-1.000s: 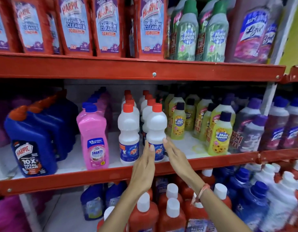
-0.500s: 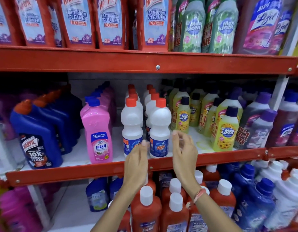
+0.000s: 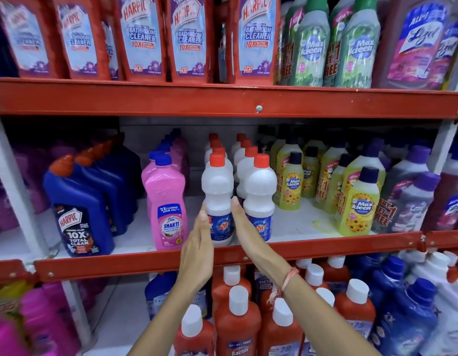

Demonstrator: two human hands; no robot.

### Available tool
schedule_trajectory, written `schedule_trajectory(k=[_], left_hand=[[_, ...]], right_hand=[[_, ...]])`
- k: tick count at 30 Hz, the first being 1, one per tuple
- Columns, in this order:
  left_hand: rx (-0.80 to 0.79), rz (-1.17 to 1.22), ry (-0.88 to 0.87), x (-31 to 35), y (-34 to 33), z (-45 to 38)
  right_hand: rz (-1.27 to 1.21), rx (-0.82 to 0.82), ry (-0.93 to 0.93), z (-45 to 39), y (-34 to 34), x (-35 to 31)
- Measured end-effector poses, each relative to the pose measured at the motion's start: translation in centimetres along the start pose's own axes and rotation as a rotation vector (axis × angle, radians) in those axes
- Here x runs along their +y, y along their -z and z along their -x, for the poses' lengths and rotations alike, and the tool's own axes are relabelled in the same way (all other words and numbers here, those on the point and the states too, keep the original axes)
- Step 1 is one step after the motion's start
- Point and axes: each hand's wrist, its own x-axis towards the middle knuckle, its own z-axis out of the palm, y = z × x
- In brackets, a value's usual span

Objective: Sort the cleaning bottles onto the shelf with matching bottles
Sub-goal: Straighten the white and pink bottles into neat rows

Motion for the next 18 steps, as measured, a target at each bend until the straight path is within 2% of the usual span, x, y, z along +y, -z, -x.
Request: schedule_trajectory(k=[3, 8, 15, 18], left_hand=[[-0.037, -0.012, 0.038, 0.3, 0.2, -0.1], [-0.007, -0.028, 0.066, 0.7, 0.5, 0.0], [-0.046, -0.058, 0.068, 1.3, 1.2, 0.2], [-0.057, -0.016, 0.058, 0.7, 1.4, 0.3]], right_hand=[[0.068, -0.051, 0.004, 0.4, 0.2, 0.8], [0.161, -0.124, 0.018, 0.9, 0.6, 1.2], [0.242, -0.092, 0.015, 0.8, 0.8, 1.4], [0.214, 0.005, 0.036, 0.9, 1.1, 1.5]])
